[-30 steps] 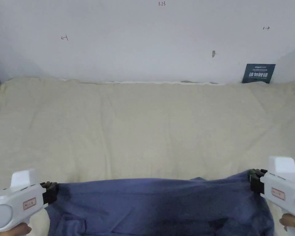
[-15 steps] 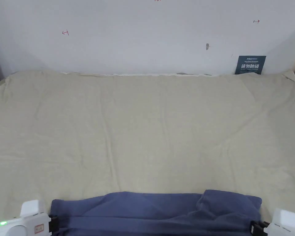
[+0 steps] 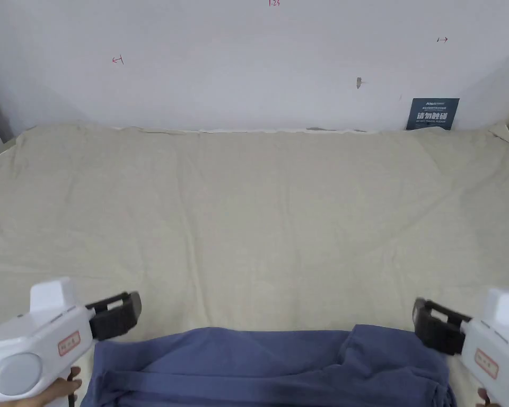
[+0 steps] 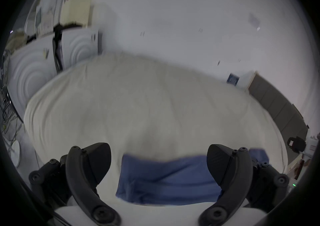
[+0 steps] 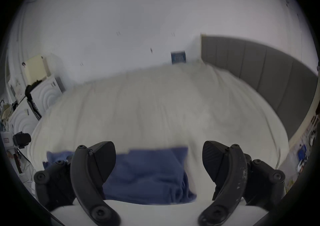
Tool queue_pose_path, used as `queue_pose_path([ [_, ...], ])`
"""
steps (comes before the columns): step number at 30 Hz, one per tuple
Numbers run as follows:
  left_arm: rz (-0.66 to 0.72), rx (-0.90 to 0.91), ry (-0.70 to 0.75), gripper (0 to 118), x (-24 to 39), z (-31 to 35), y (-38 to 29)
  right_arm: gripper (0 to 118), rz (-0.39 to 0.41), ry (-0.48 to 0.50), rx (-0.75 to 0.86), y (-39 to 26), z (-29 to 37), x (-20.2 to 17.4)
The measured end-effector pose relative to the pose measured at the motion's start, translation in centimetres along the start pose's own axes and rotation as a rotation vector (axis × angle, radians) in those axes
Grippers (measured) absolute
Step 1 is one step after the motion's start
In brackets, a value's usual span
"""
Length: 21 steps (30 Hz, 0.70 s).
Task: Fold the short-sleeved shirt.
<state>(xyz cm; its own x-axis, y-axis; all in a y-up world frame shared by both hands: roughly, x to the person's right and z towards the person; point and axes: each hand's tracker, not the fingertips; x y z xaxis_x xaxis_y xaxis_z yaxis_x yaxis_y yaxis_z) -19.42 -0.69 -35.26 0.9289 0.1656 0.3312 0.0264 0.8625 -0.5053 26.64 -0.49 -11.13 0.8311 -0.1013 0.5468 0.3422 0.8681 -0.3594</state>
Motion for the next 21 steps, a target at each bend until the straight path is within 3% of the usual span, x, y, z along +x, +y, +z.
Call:
queue_pose_path([
  [6, -0.061, 0.309, -0.04, 113, 5.2, 4.3, 4.5, 105, 0.086, 0.007, 0.259, 4.6, 3.8, -4.3],
  [9, -0.073, 0.389, -0.066, 112, 6.8, 5.5, 5.2, 105, 0.134, -0.06, 0.358, 5.2, 5.1, -6.0],
  [12, -0.134, 0.452, -0.038, 91, 8.3, 5.8, 4.9, 100, 0.167, -0.076, 0.417, 5.1, 5.9, -6.8],
  [13, -0.166, 0.445, -0.027, 81, 8.6, 5.7, 4.7, 88, 0.172, -0.077, 0.424, 5.0, 6.1, -7.0],
  [14, -0.189, 0.449, -0.023, 58, 9.0, 5.5, 4.4, 61, 0.174, -0.072, 0.43, 4.9, 6.2, -7.1],
  [16, -0.224, 0.452, -0.031, 1, 9.3, 5.1, 3.8, 4, 0.181, -0.077, 0.431, 4.9, 6.0, -7.1],
  [21, -0.233, 0.424, -0.025, 0, 9.1, 4.3, 3.0, 2, 0.181, -0.056, 0.406, 4.7, 5.4, -6.9],
])
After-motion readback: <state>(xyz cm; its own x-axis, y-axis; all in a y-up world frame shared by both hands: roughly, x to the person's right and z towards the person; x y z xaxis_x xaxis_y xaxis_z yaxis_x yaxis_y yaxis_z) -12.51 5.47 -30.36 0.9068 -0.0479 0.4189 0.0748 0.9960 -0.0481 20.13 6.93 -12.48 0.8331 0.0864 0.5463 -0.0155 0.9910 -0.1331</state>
